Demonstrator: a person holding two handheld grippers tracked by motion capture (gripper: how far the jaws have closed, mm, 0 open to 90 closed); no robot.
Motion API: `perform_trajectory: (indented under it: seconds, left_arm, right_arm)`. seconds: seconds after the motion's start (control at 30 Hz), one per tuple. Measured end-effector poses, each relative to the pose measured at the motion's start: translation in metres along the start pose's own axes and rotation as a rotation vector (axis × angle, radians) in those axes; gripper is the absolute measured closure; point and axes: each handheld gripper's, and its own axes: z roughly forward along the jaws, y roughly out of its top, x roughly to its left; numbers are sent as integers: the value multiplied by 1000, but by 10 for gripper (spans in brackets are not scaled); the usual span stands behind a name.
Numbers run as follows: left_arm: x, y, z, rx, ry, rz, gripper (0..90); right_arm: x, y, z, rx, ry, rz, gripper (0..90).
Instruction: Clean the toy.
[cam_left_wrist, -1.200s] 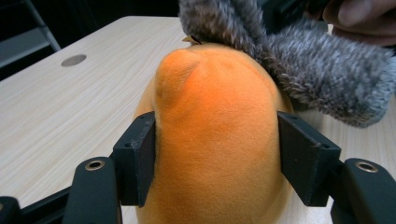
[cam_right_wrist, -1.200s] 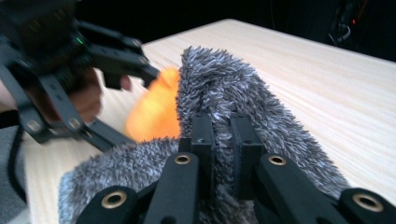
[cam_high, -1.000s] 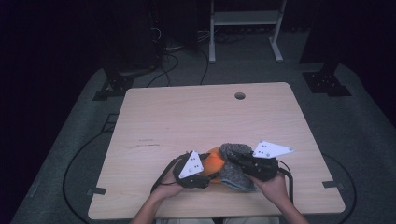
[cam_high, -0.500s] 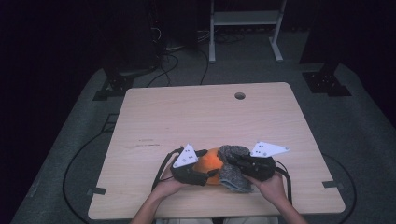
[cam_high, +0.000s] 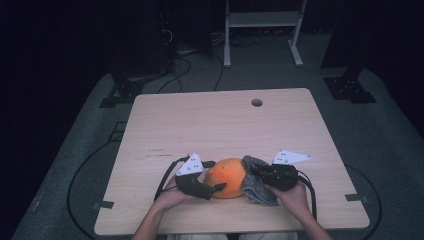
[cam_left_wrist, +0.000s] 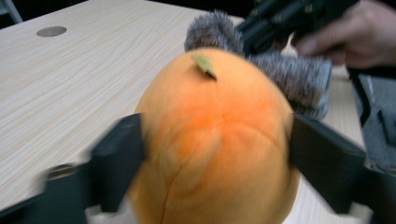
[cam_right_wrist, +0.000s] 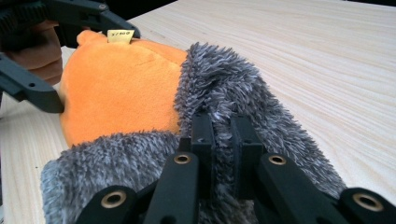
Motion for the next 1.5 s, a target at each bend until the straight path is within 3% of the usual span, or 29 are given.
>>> perform_trajectory:
  seconds: [0.17, 0.23, 0.3, 0.37, 0.43, 0.5, 0.57, 0.63, 0.73, 0.83, 0.9, 1.1, 1.2, 1.3, 1.37, 1.43, 1.5]
  left_arm:
    - [-5, -5, 2, -8, 46, 44, 313]
    - [-12, -3, 3, -31, 93, 103, 353]
    - [-18, 1, 4, -87, 136, 147, 384]
    - [-22, 3, 8, -81, 169, 180, 387]
    - [-21, 1, 11, -68, 124, 164, 333]
    - [-17, 3, 9, -66, 82, 94, 209]
    - [-12, 4, 6, -71, 79, 26, 163]
    - [-10, 1, 6, -41, 98, 45, 227]
    - [-9, -4, 3, -40, 83, 58, 294]
    - [-6, -8, 0, -38, 66, 58, 317]
    - [-7, -9, -1, -37, 65, 75, 328]
    - [-15, -10, 1, -30, 46, 178, 369]
    - [-12, -10, -1, -36, 44, 151, 354]
    - [-12, -3, 2, -47, 51, 81, 180]
    - [-16, 0, 6, -17, 76, 102, 135]
    - [-19, -2, 9, 9, 77, 138, 149]
    - [-17, -4, 5, -2, 73, 142, 267]
  right_arm:
    - [-6, -1, -1, 10, 4, 26, 813]
    - [-8, 0, -3, 9, 6, 41, 813]
    - [-6, 5, -8, -25, -7, 22, 813]
    - [-2, 11, -14, -72, 3, 8, 813]
    - [3, 14, -13, -71, 25, -4, 813]
    - [7, 10, -5, -31, 14, -32, 814]
    - [8, 4, 1, -27, 43, -15, 814]
    - [9, 3, 2, -34, 51, -13, 814]
    - [5, 0, 2, -25, 59, 2, 814]
    - [-2, -5, 2, 36, 13, 17, 814]
    - [-5, -5, 0, 38, -2, 30, 814]
    - [20, 18, -7, -58, 79, -72, 813]
    - [17, 15, -2, -42, 79, -71, 814]
    - [5, 7, 1, -37, 83, 7, 814]
    - [5, 7, 0, -40, 91, 33, 813]
    - [9, 8, -1, -40, 100, 20, 813]
    - [9, 8, -1, -32, 91, -1, 813]
